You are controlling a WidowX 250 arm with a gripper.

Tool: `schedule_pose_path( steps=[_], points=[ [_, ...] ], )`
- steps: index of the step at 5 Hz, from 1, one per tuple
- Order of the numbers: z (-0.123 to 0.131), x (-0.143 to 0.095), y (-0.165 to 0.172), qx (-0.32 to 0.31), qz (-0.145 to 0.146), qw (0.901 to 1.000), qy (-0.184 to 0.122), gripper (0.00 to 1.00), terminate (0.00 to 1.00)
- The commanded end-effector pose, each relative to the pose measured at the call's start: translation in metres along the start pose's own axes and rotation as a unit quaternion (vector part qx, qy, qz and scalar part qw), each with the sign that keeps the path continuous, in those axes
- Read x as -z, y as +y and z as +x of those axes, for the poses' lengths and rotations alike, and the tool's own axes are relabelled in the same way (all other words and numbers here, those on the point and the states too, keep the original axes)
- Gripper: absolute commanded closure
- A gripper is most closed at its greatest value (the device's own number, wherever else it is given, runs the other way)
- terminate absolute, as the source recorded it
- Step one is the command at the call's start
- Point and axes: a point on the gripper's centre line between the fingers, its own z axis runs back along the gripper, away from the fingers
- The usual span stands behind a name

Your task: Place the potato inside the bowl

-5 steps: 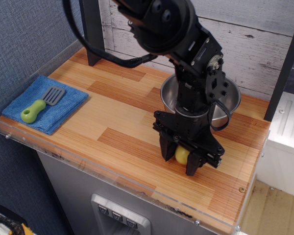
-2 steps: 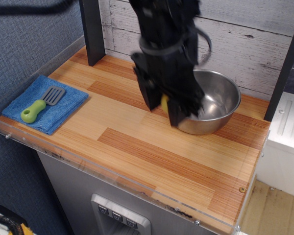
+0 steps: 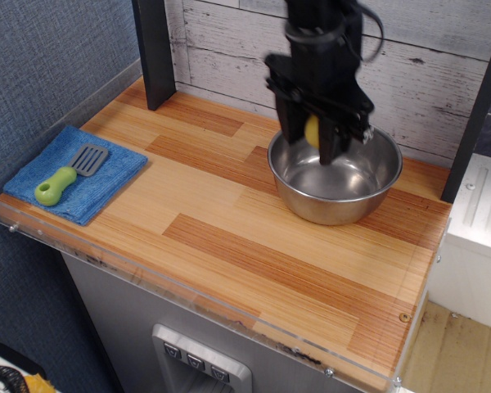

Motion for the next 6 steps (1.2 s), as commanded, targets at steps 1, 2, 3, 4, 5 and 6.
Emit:
schedule_pose_path(
  steps=[1,2,3,4,5,6],
  points=[
    [-0.003,0.028,0.005,0.009,-0.002,0.9993,0.035,1.0,0.0],
    [-0.008,0.035,0.002,0.012,0.003,0.9987,0.049,1.0,0.0],
    [-0.015,0.043,-0.001,0.005,0.0,0.997,0.077,1.0,0.0],
    [-0.018,0.045,-0.002,0.009,-0.003,0.9963,0.086,0.0,0.0],
    [-0.019,0.03,-0.001,0.01,0.008,0.9977,0.066,0.0,0.0],
    [-0.02,0.009,0.006,0.0,0.017,0.9993,0.032,0.0,0.0]
  ],
)
